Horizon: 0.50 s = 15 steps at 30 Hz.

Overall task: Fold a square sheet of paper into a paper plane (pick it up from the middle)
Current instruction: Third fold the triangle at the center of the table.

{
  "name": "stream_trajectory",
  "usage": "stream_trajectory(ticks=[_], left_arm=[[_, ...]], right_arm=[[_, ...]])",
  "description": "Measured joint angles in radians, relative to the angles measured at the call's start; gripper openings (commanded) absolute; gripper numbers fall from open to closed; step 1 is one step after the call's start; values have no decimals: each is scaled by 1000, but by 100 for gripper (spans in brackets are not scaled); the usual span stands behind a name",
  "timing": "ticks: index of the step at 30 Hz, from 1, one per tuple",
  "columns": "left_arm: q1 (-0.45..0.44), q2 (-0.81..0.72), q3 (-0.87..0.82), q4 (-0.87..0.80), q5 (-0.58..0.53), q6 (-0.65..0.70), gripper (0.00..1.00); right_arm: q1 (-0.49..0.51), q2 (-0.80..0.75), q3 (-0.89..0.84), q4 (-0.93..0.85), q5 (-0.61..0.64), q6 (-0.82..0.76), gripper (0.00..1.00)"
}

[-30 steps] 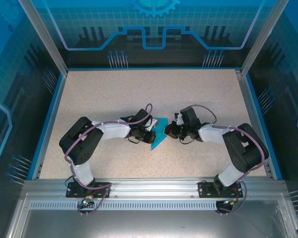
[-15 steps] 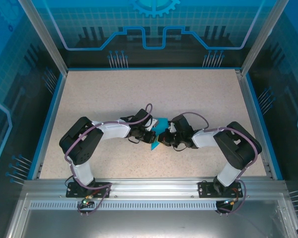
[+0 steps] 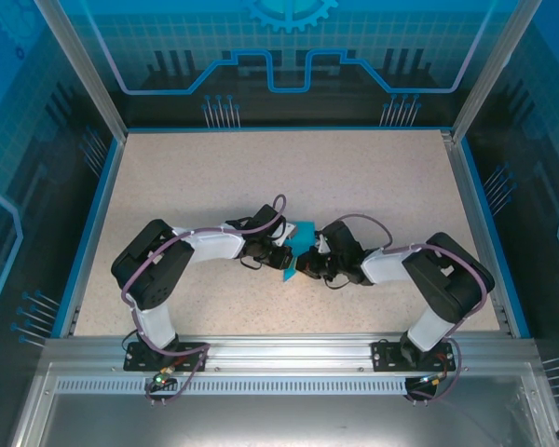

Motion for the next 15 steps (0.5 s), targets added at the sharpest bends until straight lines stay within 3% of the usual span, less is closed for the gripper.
stream_trajectory(ticks=[15], left_arm=[[0,0,0,0,0,0,11]], right_arm=[[36,44,-14,48,15,39,5]])
